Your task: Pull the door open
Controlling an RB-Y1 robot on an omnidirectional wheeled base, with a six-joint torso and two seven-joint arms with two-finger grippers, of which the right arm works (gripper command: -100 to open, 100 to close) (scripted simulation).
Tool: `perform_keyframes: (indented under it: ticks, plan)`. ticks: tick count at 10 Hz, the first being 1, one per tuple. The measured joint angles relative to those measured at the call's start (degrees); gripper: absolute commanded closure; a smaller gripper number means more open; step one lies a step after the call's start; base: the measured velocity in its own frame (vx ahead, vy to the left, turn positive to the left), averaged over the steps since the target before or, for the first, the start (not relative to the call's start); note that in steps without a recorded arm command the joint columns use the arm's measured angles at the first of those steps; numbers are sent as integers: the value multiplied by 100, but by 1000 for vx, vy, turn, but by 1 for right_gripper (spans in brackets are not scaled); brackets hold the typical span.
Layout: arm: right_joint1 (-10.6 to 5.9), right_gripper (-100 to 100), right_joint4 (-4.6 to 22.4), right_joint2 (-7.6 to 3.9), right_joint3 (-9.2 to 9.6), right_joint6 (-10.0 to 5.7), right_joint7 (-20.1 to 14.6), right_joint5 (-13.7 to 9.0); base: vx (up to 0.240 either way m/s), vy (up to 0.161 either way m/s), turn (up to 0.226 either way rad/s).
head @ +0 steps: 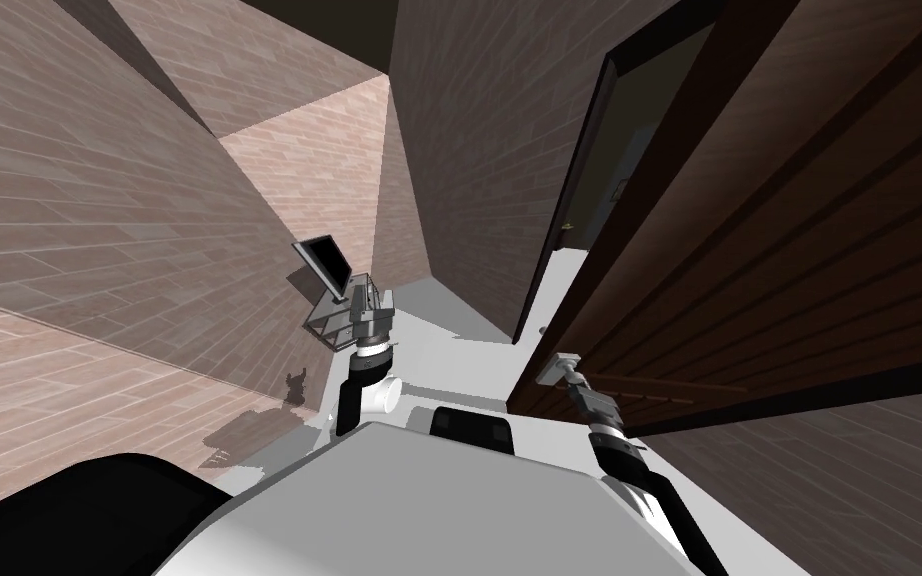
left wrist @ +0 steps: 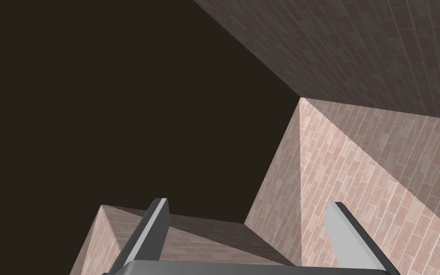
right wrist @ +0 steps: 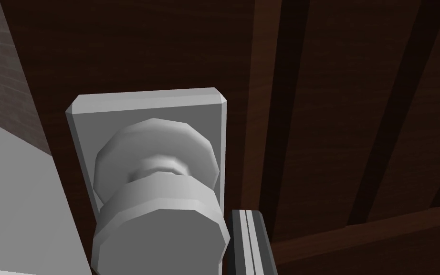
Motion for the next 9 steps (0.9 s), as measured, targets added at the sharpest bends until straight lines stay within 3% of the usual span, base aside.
perform_keyframes:
  ticks: [4,7,9]
  plan:
    - [-80,-100,-17,-73,102,-38,-64,88,-188,-58,83]
    - [-127,-100,42,-148,241,-165,-179,204,-151,-76,120]
    - [-249,-100,96,-158,318,-193,-220,261,-126,-42,70]
